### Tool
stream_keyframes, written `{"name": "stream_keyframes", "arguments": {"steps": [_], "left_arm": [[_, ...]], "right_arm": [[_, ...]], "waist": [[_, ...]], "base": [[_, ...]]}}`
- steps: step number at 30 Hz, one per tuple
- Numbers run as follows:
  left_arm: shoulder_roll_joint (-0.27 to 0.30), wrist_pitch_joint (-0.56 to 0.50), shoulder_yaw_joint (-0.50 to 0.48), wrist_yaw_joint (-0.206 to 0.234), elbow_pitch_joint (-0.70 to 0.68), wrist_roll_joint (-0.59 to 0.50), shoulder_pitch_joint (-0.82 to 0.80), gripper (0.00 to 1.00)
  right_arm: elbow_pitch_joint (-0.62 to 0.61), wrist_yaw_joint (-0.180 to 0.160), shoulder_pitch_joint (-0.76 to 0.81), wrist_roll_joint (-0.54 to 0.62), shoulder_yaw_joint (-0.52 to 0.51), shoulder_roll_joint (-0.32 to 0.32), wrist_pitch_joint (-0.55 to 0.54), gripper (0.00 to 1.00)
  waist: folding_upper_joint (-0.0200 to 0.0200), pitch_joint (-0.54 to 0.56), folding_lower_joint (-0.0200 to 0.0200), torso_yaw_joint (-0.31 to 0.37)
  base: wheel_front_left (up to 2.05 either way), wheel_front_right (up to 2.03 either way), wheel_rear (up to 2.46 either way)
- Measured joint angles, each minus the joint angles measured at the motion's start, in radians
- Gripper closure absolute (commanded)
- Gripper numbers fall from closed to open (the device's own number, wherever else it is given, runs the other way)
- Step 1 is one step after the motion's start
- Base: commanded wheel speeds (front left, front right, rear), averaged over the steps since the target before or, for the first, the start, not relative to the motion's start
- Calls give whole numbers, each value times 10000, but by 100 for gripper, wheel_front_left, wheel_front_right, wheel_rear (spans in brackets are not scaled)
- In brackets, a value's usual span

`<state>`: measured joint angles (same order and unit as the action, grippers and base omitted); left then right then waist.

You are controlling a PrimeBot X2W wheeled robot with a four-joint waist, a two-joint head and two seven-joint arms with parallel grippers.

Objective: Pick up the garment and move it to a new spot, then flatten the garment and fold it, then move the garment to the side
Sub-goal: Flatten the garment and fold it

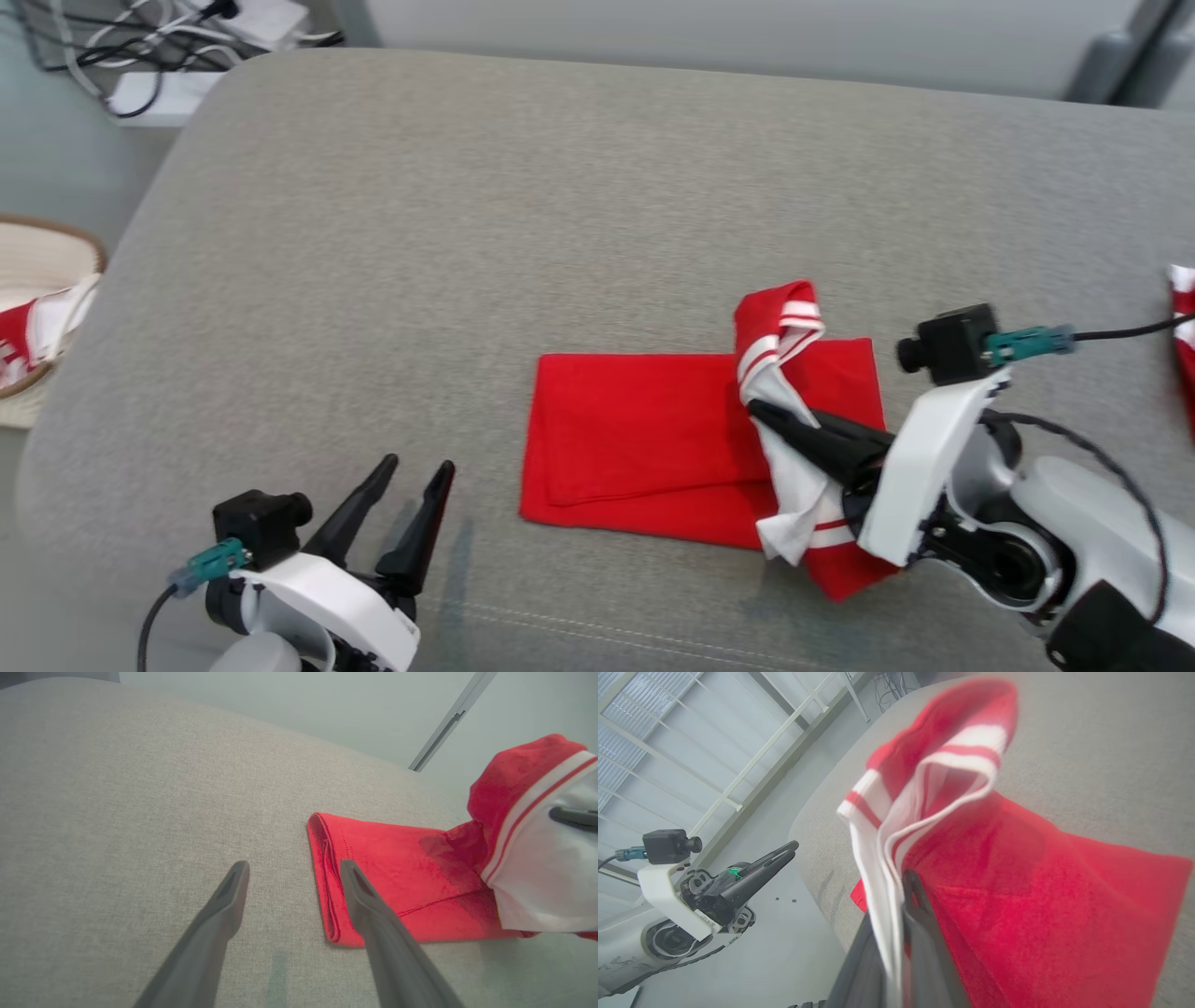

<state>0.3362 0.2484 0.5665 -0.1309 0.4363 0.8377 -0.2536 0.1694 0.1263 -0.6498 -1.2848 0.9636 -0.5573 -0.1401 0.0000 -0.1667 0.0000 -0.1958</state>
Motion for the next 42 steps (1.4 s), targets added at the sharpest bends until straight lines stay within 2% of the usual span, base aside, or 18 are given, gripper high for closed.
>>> {"name": "stream_keyframes", "arguments": {"steps": [7,18,19,20,21,22,29,34,38,42], "left_arm": [[-401,0,355,0,-13,8,-34,0],[-692,0,704,0,-19,100,-35,0],[-698,0,708,0,-17,115,-35,0],[-698,0,709,0,-15,140,-36,0],[-704,0,709,0,-15,161,-36,0],[-708,0,706,0,-15,161,-36,0],[-692,0,514,0,-29,159,-39,0],[-612,0,272,0,-117,48,-108,0],[-552,0,75,0,-203,-86,-203,0],[-441,0,-19,0,-278,-194,-203,0]], "right_arm": [[1429,-2,-426,407,100,788,-165,100],[2579,0,-823,629,21,1221,-138,100],[2742,0,-845,644,-8,1260,-138,64],[2922,0,-861,717,-4,1296,-146,21],[3064,0,-874,792,6,1331,-180,21],[3185,0,-894,851,6,1373,-188,0],[3231,0,-1007,826,-372,1409,-188,0],[2830,0,-912,602,-1258,750,612,0],[2675,0,234,190,-1916,58,1114,0],[2694,-2,1726,-165,-2163,-163,1453,0]], "waist": [[0,-36,0,-1138],[0,-272,0,-2810],[0,-303,0,-2897],[0,-330,0,-2962],[0,-354,0,-3008],[0,-377,0,-3030],[0,-406,0,-2654],[0,-348,0,-2167],[0,-263,0,-1768],[0,-205,0,-1445]], "base": [[0,0,0],[0,0,0],[0,0,0],[0,0,0],[0,0,0],[0,0,0],[0,0,0],[0,0,0],[0,0,0],[0,0,0]]}}
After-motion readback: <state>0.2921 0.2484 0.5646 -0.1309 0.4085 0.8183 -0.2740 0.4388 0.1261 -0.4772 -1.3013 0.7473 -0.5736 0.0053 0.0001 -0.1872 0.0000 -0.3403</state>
